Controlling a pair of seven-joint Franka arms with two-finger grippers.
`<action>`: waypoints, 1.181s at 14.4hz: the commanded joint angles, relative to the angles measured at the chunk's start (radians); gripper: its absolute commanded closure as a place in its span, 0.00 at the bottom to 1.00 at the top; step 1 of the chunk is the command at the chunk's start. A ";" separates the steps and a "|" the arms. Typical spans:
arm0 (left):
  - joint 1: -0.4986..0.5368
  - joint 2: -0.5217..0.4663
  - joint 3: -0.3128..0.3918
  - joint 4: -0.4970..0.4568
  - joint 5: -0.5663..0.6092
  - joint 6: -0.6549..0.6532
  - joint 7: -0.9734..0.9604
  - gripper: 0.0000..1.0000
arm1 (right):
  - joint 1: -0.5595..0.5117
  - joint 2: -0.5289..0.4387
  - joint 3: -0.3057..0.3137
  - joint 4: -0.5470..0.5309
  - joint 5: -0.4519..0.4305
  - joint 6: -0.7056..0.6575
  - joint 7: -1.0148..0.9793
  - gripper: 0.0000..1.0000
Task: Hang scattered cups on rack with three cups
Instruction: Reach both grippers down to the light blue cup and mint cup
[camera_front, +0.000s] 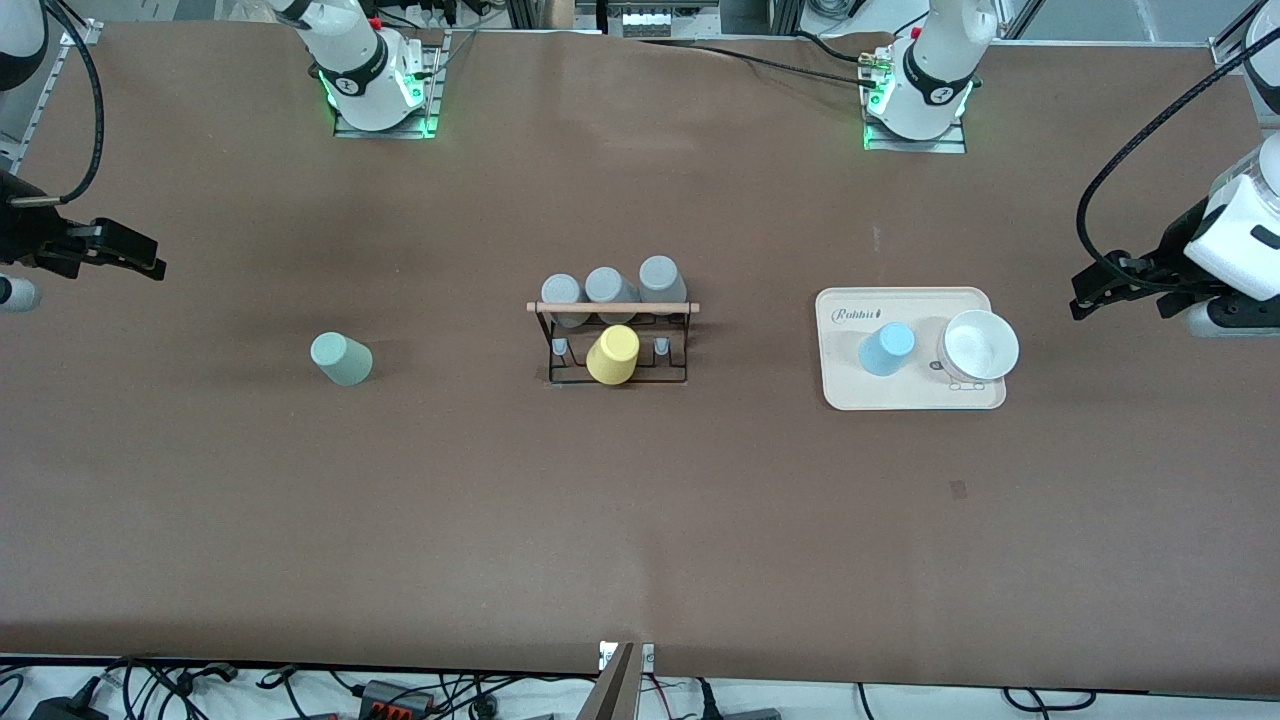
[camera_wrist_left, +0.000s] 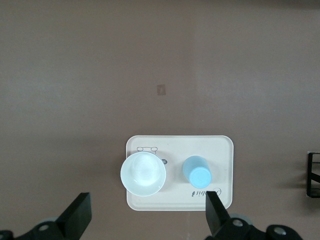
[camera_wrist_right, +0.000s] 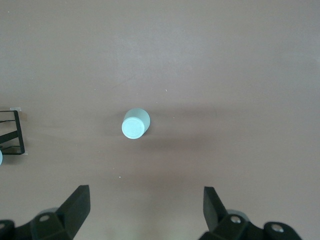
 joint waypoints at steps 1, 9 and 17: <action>0.002 -0.020 -0.003 -0.018 0.008 0.009 0.010 0.00 | -0.009 0.004 0.007 0.012 0.005 -0.009 0.004 0.00; -0.003 0.043 -0.002 -0.015 0.005 -0.026 0.006 0.00 | 0.001 0.023 0.012 -0.081 0.008 0.002 0.004 0.00; -0.075 0.242 -0.040 -0.022 0.000 -0.032 0.009 0.00 | 0.009 0.031 0.075 -0.416 0.002 0.411 -0.022 0.00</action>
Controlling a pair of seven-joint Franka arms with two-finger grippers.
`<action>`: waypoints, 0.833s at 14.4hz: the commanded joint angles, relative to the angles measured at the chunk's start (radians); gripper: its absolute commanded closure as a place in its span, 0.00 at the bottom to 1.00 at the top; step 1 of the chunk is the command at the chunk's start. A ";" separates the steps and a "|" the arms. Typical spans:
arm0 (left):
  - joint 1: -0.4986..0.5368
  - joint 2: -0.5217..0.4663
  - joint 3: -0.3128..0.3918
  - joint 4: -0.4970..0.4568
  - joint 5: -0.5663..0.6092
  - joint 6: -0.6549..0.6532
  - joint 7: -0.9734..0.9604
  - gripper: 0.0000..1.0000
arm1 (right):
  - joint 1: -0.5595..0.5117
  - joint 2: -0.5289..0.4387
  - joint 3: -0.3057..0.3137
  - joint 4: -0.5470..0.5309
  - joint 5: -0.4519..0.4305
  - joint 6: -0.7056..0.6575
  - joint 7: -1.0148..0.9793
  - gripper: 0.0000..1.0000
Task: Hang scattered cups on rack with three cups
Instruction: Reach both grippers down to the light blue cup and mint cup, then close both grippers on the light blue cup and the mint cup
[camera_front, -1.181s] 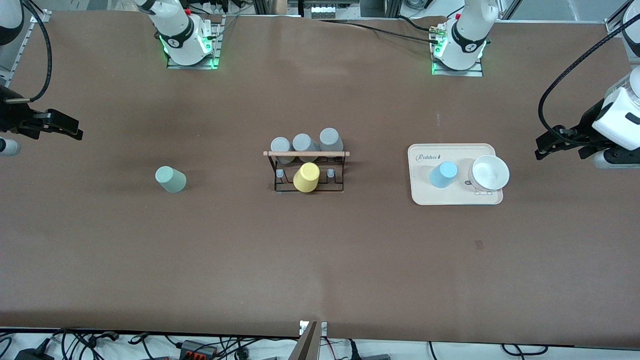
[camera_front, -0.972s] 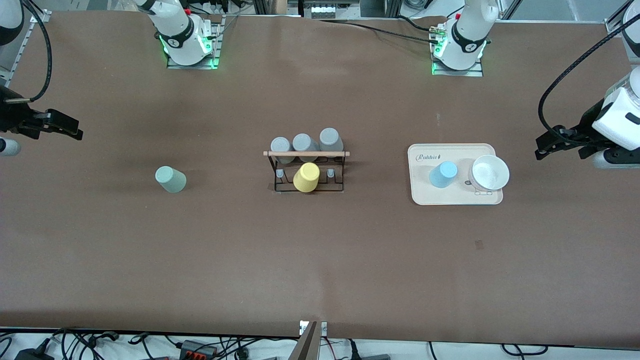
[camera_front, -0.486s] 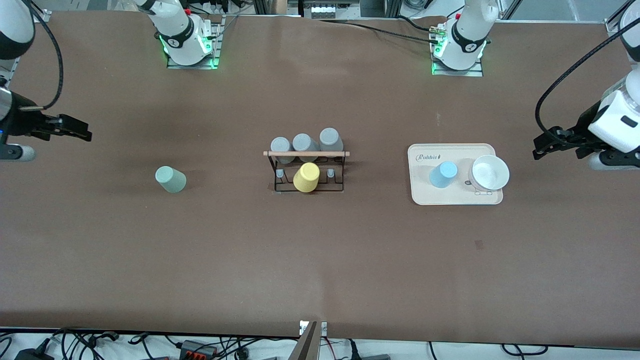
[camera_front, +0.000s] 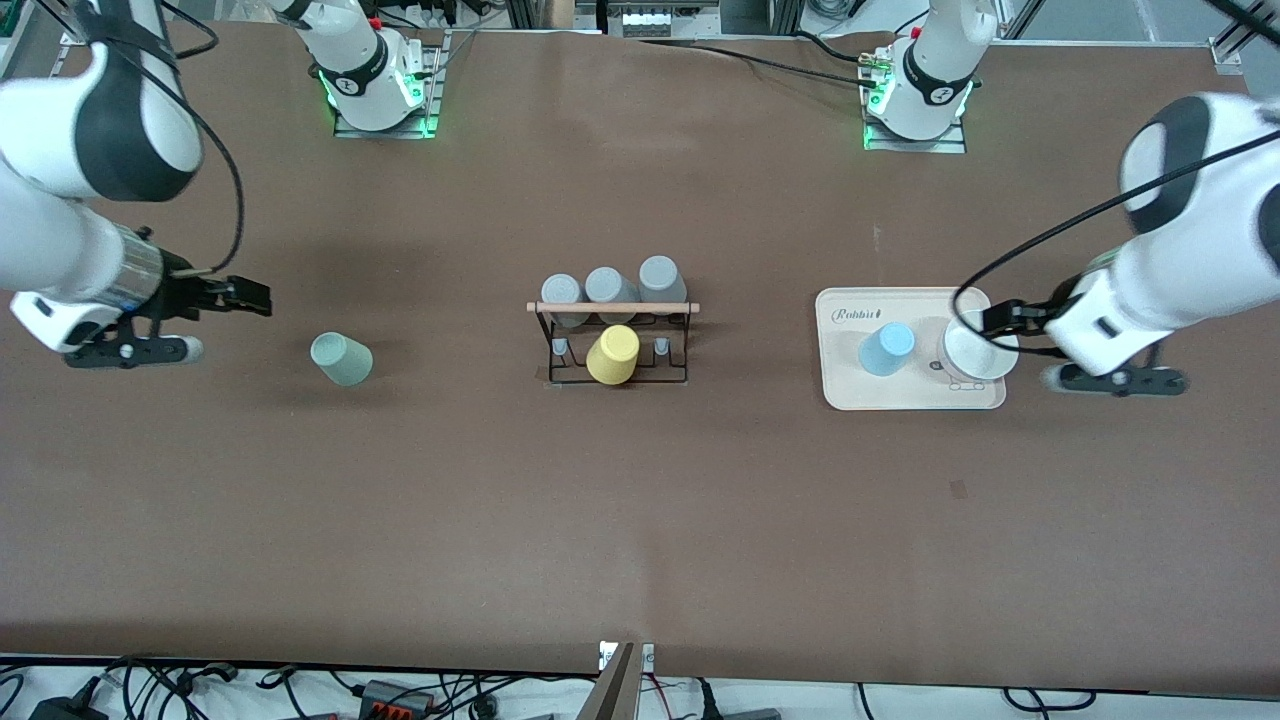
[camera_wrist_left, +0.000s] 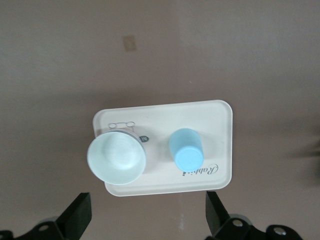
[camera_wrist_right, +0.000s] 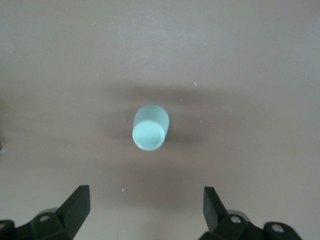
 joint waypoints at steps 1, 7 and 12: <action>-0.017 0.079 -0.007 0.008 0.001 -0.009 0.008 0.00 | -0.001 -0.035 0.004 -0.165 0.002 0.177 -0.036 0.00; -0.016 0.115 -0.037 -0.216 -0.002 0.215 0.005 0.00 | 0.000 0.002 0.007 -0.393 0.002 0.568 -0.111 0.00; -0.009 0.114 -0.056 -0.313 -0.005 0.343 -0.007 0.00 | 0.003 0.064 0.011 -0.404 0.002 0.627 -0.115 0.00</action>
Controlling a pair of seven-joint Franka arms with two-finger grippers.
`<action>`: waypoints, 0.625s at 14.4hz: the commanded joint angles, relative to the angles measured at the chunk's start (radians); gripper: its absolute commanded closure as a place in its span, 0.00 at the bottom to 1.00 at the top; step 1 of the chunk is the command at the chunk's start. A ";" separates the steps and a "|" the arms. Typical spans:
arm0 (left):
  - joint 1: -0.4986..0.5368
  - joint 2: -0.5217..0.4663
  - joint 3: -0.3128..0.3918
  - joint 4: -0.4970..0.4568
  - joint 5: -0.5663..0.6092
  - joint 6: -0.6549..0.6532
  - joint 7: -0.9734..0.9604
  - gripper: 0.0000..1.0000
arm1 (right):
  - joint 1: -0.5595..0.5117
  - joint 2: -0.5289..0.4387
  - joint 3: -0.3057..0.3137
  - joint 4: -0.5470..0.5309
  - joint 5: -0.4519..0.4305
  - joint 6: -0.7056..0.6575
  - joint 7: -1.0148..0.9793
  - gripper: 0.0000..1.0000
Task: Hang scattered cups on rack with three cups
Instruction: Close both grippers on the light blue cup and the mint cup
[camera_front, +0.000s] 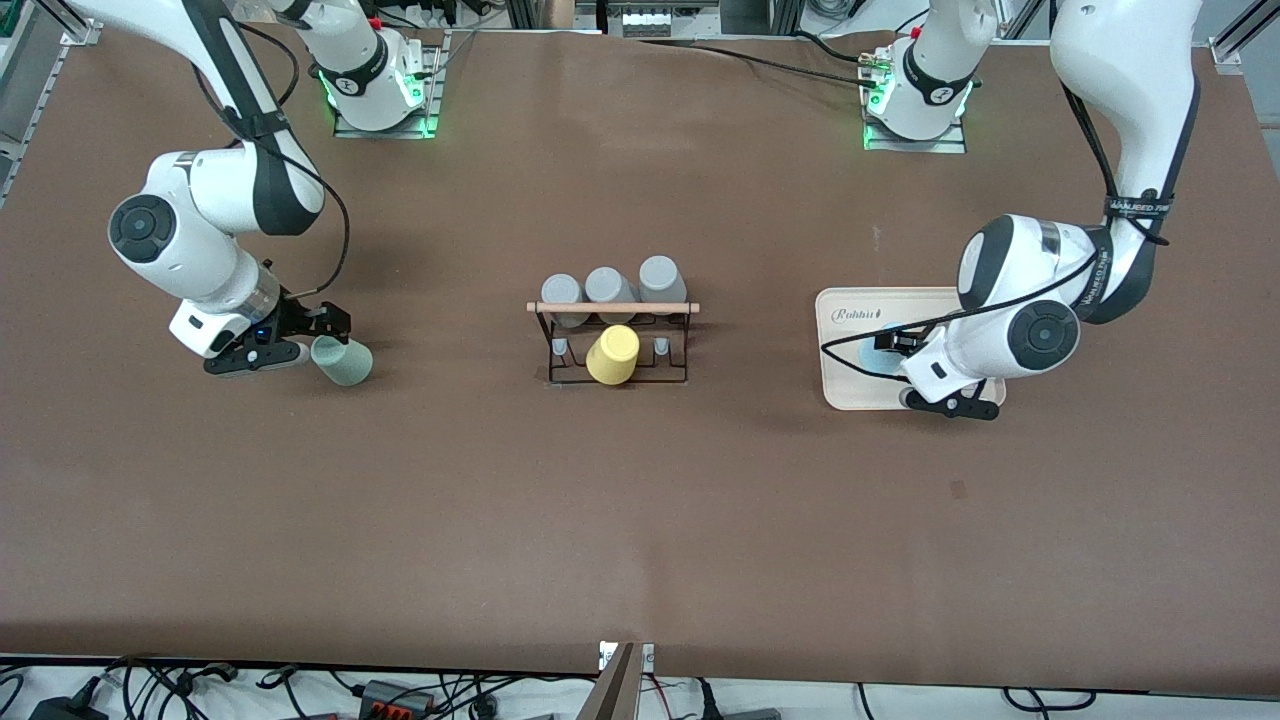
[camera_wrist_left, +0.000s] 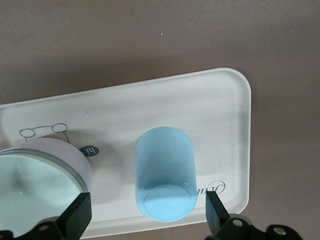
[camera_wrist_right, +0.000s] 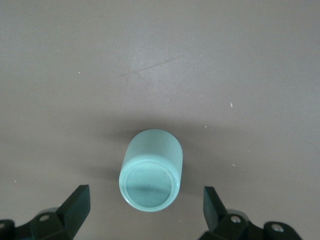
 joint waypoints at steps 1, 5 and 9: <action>0.014 -0.037 -0.013 -0.077 -0.005 0.078 -0.004 0.00 | -0.003 0.022 0.004 -0.007 0.002 0.026 -0.019 0.00; 0.022 -0.039 -0.019 -0.122 -0.034 0.150 -0.007 0.00 | -0.003 0.009 0.004 -0.004 0.002 0.016 -0.014 0.00; 0.019 -0.036 -0.019 -0.130 -0.064 0.150 -0.018 0.00 | -0.005 -0.040 0.004 0.002 0.002 0.006 -0.010 0.00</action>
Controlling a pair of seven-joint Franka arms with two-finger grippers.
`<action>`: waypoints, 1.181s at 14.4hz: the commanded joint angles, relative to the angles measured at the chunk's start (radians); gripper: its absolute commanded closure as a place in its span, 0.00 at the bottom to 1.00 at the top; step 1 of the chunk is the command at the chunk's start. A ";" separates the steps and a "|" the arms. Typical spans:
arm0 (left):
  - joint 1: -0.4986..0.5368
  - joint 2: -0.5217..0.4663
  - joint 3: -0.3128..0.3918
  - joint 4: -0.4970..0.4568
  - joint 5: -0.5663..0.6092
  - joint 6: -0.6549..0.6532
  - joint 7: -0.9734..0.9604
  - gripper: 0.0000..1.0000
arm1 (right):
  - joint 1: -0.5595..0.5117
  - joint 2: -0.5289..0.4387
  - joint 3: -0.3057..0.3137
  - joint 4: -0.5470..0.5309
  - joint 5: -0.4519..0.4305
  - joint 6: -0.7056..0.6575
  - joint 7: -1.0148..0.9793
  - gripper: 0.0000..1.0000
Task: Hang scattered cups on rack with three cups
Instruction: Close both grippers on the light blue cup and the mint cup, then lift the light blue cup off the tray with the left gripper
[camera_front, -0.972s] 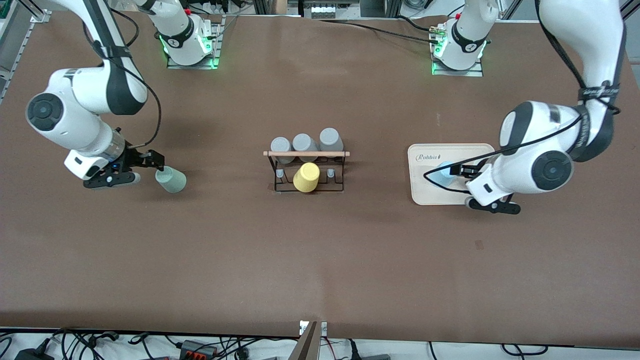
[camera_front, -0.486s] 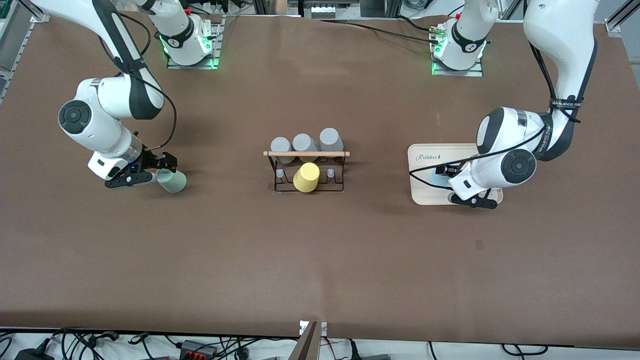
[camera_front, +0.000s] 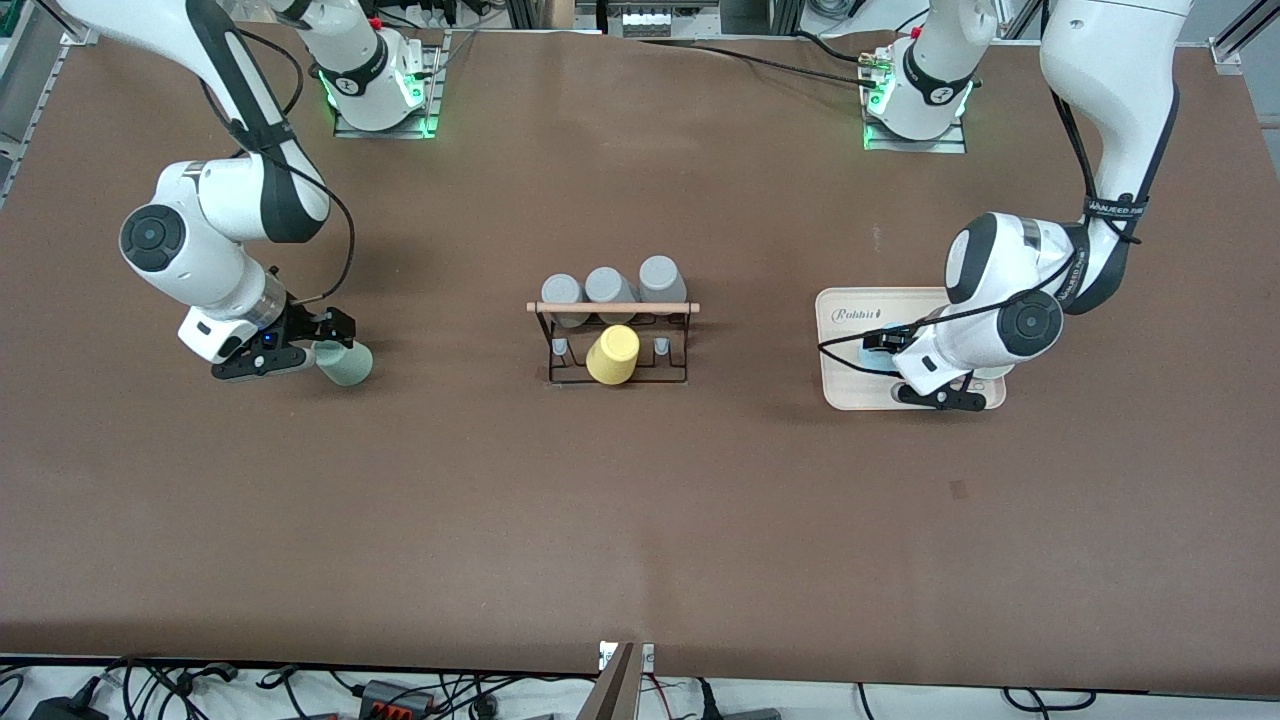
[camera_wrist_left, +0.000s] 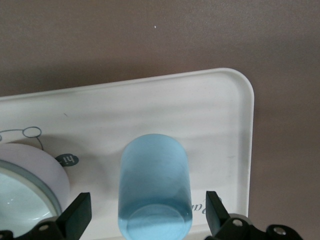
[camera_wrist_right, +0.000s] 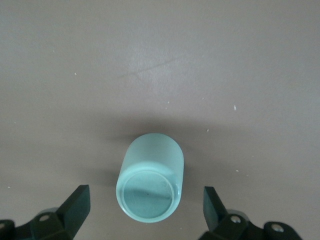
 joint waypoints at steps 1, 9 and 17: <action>0.011 -0.030 -0.012 -0.036 -0.016 0.013 -0.014 0.00 | -0.004 -0.062 0.004 0.001 0.002 -0.042 -0.008 0.00; -0.001 -0.008 -0.011 -0.043 -0.009 0.008 -0.047 0.17 | -0.009 -0.057 0.004 0.039 0.005 -0.092 0.000 0.00; -0.001 -0.010 -0.011 0.096 -0.009 -0.155 -0.051 0.68 | -0.010 -0.051 0.004 0.038 0.005 -0.092 0.000 0.00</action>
